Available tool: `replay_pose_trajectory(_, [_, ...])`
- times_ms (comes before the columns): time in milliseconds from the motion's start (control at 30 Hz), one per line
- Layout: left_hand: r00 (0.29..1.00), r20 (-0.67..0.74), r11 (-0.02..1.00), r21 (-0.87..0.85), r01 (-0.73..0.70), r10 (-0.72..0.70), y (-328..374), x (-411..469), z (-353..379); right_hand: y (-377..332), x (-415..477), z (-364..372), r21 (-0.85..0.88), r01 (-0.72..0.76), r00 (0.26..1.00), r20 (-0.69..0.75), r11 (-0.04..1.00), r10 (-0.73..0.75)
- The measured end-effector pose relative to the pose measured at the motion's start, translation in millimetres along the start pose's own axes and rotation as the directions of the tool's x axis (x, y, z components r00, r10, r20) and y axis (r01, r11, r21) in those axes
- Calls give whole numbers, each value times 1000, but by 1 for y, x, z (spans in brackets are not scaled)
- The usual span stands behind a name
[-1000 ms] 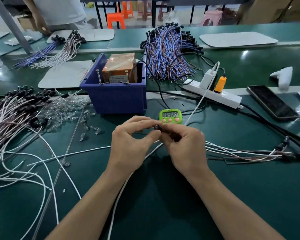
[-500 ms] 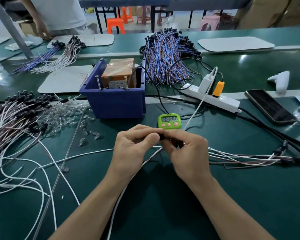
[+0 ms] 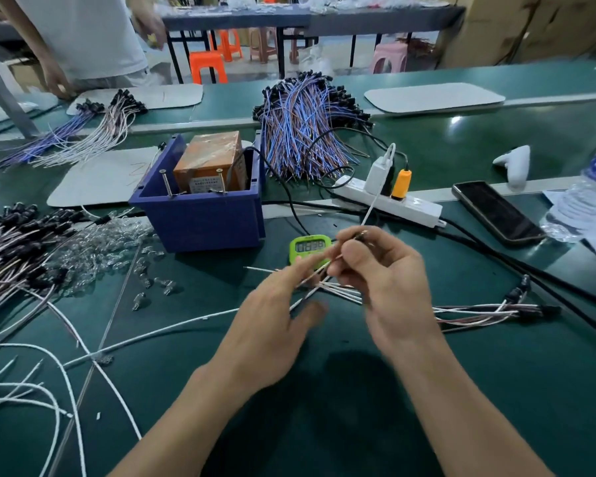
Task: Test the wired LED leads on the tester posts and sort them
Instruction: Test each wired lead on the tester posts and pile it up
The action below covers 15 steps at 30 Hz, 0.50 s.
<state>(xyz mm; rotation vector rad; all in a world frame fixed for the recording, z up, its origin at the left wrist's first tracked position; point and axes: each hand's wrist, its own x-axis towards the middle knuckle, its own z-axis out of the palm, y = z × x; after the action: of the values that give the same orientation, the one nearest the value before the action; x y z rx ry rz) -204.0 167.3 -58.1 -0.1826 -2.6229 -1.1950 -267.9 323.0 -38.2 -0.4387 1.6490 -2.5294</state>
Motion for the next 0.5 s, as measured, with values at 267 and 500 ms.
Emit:
replay_pose_trajectory(267, [977,173,953,-250,169,-128,-10,21,-23,-60,-8,-116,34,-33,865,-499,999,46])
replay_pose_trajectory(500, [992,-52,979,162,126,-119,-7,53,-40,-74,-25,-193,-635,-283,715,-639,719,-283])
